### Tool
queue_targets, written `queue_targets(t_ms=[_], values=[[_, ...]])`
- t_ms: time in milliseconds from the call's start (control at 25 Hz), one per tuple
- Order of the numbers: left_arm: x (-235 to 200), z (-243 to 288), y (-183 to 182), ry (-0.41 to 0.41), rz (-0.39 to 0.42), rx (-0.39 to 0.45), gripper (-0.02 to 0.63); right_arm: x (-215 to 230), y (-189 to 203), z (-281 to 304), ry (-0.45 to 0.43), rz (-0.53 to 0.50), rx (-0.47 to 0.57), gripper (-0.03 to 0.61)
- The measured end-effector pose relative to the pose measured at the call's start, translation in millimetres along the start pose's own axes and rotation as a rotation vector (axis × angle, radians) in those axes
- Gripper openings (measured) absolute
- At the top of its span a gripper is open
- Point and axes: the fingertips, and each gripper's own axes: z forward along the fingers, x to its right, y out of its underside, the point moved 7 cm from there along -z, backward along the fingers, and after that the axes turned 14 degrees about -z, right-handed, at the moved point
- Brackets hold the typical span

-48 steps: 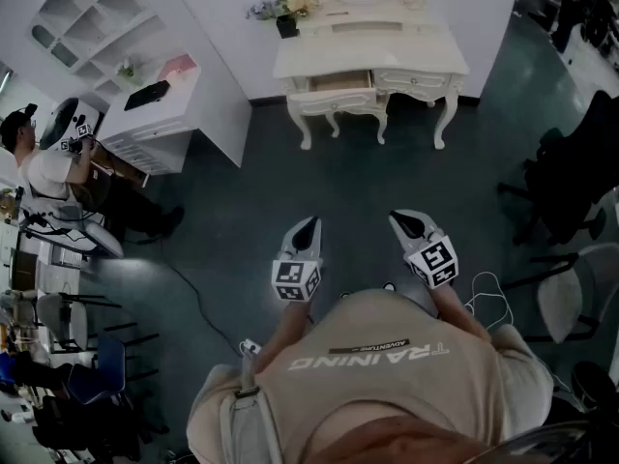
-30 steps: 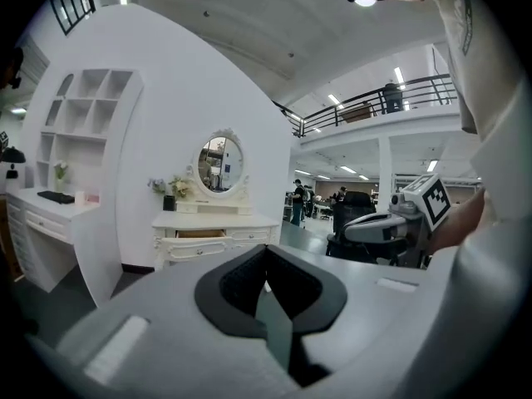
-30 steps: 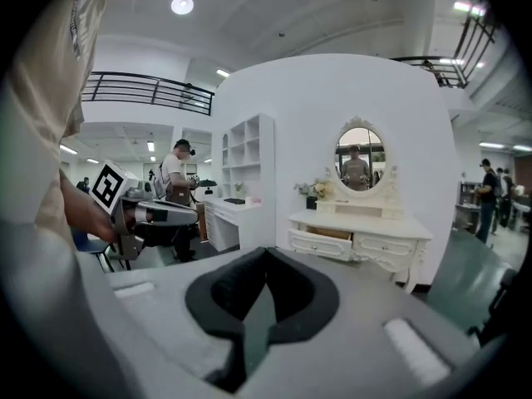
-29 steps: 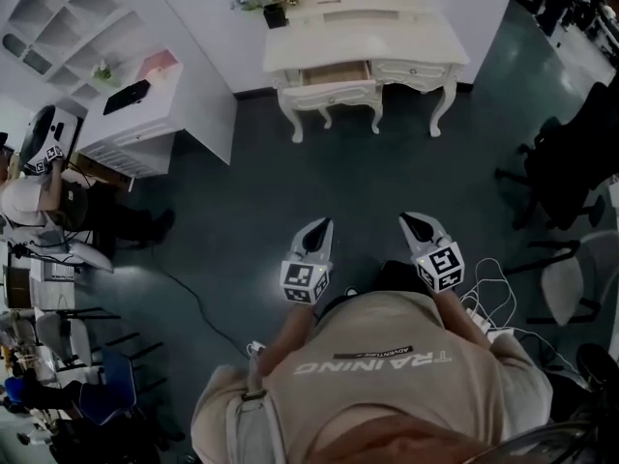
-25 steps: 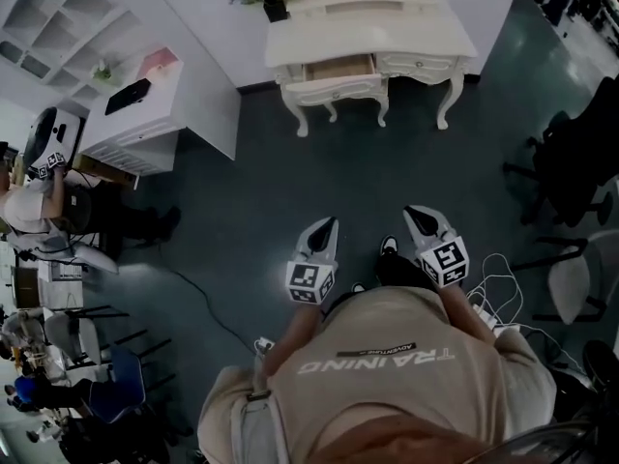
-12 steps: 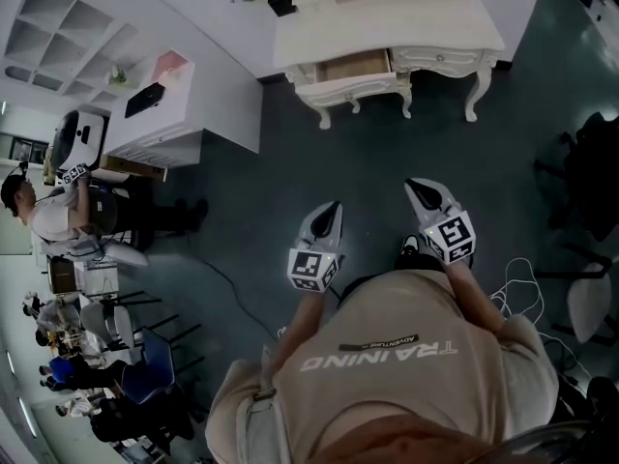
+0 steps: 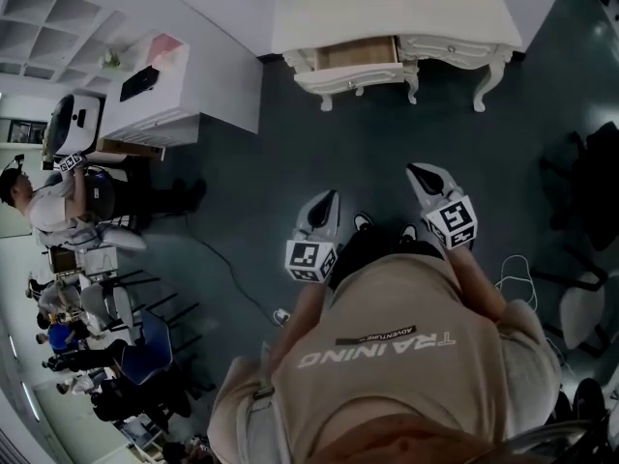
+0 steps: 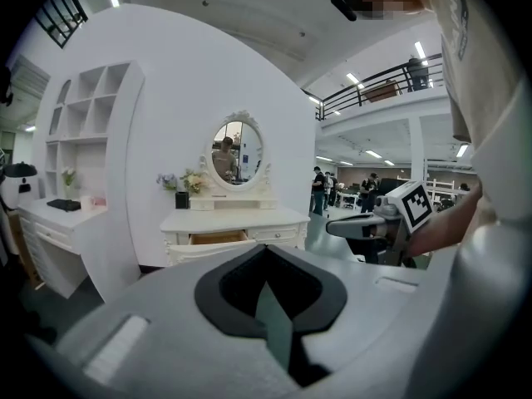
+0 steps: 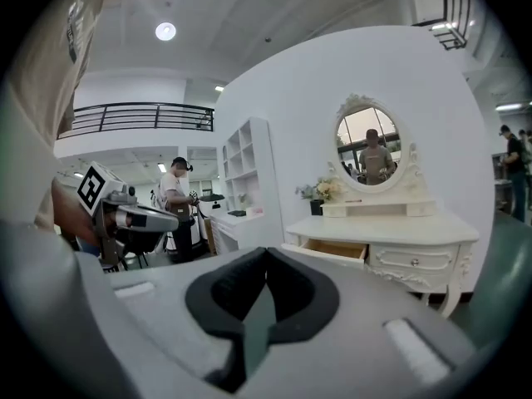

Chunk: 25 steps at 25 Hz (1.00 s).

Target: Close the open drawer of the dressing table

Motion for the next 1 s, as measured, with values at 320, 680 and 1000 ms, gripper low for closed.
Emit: queue_targets(t_ms=[320,680,1000], values=[[-58,53,-16,0.020,-0.066,0.009,0.006,34,-24,61,0.048,-0.028,0.009,0.005],[-142,115,-73,0.107,-0.027,0.019,0.006,63,-54,127,0.168,0.062,-0.022,0.005],[-202,149,-72,0.173,-0.051,-0.074,0.006,50,-42,182,0.230,0.081,-0.093,0.005]])
